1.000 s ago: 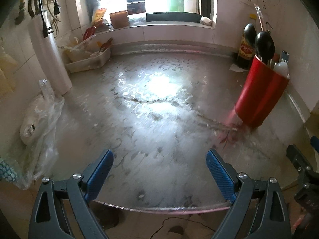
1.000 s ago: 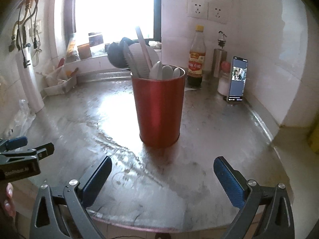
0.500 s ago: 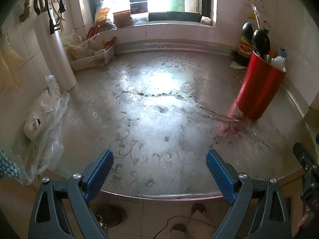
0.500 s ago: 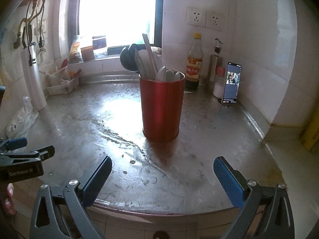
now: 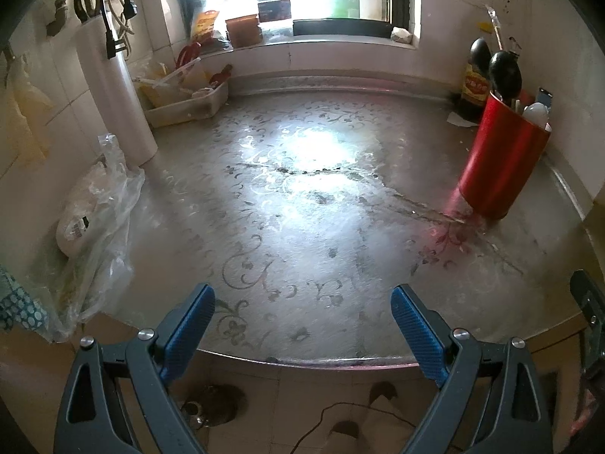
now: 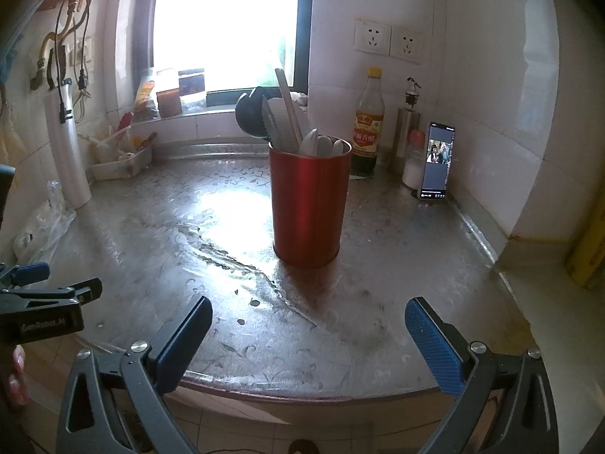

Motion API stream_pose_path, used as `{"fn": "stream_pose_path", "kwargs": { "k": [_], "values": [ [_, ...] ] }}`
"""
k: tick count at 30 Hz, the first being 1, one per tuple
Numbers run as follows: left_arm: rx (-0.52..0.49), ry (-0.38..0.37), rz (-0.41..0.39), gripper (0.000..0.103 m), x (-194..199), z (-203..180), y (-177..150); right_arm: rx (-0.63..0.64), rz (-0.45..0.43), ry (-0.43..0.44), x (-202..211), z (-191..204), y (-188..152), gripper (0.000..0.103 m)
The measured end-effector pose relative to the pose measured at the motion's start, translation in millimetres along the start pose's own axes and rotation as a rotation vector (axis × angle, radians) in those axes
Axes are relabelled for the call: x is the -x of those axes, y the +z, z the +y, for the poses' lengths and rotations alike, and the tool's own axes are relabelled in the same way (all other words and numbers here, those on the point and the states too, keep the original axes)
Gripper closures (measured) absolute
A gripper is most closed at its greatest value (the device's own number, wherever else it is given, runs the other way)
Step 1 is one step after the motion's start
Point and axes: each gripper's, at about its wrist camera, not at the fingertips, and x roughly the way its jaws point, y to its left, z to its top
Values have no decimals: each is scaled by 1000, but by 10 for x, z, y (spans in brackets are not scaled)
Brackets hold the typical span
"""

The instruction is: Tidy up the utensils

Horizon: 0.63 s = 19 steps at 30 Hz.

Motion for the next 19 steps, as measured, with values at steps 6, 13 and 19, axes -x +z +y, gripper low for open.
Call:
{"fn": "stream_pose_path", "kwargs": {
  "k": [6, 13, 19],
  "values": [
    [1, 9, 6, 9, 10, 15, -22, 2, -4, -4, 48, 9, -15, 0],
    [-1, 17, 12, 9, -9, 76, -28, 1, -4, -11, 85, 25, -18, 0],
    [13, 1, -11, 9, 18, 142, -50, 4, -2, -11, 101, 37, -20, 0]
  ]
}}
